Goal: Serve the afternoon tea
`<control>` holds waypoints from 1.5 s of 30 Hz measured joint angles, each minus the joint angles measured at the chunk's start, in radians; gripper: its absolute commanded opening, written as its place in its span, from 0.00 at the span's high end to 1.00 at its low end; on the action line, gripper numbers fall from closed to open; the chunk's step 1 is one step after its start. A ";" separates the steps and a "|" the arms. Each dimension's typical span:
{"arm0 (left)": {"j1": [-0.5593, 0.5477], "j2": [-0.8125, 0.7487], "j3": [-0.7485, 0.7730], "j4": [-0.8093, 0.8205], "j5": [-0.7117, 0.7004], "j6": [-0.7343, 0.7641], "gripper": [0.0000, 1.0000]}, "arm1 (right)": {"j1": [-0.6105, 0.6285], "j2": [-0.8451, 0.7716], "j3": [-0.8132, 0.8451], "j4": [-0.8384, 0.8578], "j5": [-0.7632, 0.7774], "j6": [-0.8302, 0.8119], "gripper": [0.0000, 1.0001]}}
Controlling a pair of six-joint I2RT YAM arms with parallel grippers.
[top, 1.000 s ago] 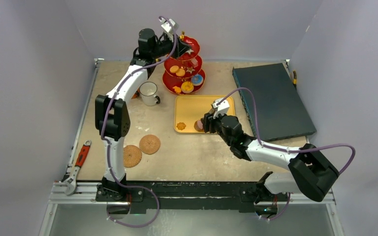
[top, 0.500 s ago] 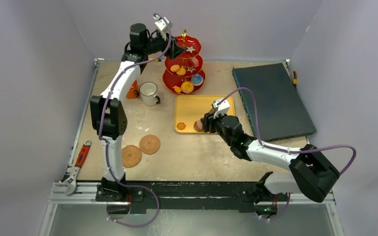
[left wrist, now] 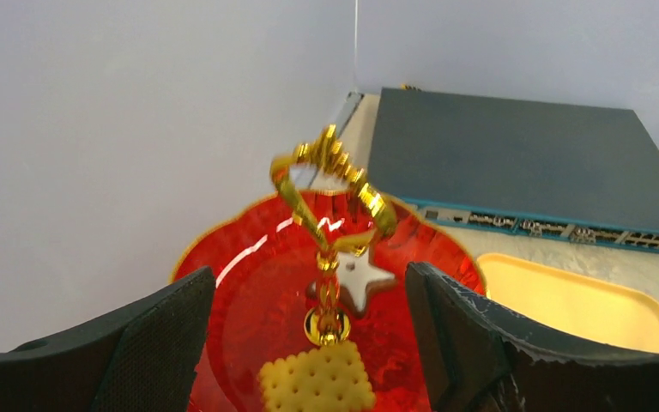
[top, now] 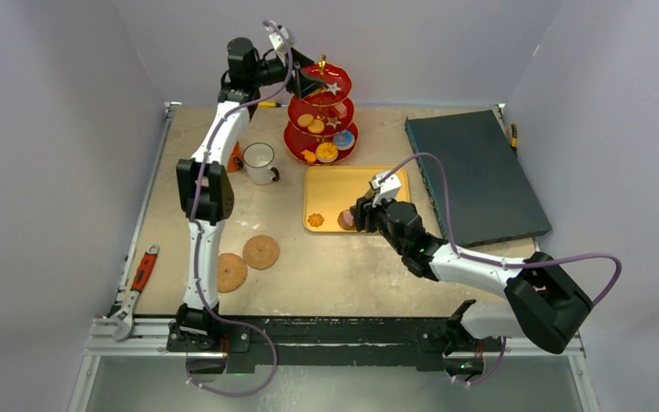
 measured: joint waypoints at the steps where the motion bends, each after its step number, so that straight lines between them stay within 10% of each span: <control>1: 0.000 0.013 -0.003 0.003 0.006 -0.003 0.20 | -0.002 0.000 0.000 0.000 0.000 0.000 0.43; 24: -0.003 0.131 0.000 0.344 0.097 -0.217 0.60 | -0.011 0.000 0.003 -0.011 0.000 0.019 0.44; 30: -0.010 0.137 0.005 0.377 0.105 -0.236 1.00 | -0.012 0.000 0.006 -0.014 0.001 0.023 0.45; 45: -0.047 -0.042 -0.299 0.407 -0.149 -0.146 1.00 | -0.016 0.000 0.007 -0.020 0.007 0.026 0.46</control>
